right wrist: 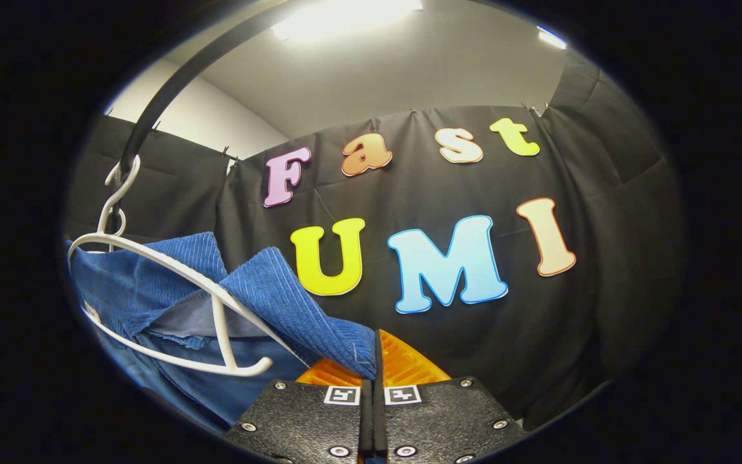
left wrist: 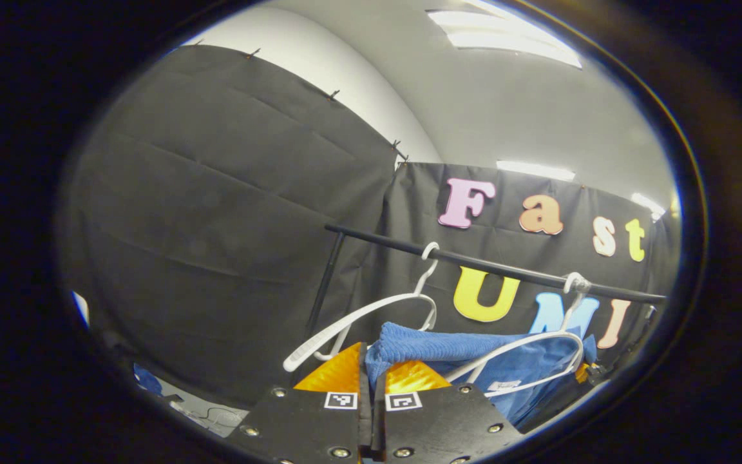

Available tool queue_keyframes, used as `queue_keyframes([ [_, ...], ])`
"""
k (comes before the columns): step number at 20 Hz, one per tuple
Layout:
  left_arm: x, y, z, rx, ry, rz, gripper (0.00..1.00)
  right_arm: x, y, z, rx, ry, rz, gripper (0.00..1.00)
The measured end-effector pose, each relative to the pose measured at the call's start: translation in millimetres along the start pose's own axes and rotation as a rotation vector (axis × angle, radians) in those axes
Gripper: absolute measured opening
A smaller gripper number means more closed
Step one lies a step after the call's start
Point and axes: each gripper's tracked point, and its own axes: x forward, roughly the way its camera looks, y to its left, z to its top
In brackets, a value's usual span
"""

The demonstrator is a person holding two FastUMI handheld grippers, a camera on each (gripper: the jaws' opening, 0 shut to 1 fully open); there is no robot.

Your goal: Grasp the clothes on the hanger with both hands and then place them into the laundry hamper below.

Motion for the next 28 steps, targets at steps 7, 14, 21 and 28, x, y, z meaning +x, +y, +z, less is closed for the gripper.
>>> queue_keyframes([
  [7, 22.8, 7.5, -31.9, -0.013, 0.092, -0.059, 0.01, 2.2, -0.5, 10.6, -0.049, -0.061, 0.005, 0.0],
  [14, 34.2, -2.4, -55.9, -0.004, 0.108, -0.108, 0.01, 11.8, -3.3, 1.2, -0.072, -0.044, -0.019, 0.0],
  [21, 29.6, 8.5, -69.2, -0.046, 0.121, -0.089, 0.01, 17.3, -7.6, -15.9, -0.12, -0.006, 0.007, 0.0],
  [28, 11.5, 12.9, -97.5, -0.048, 0.184, -0.066, 0.01, 10.2, -15.4, -35.4, -0.094, 0.05, -0.006, 0.0],
])
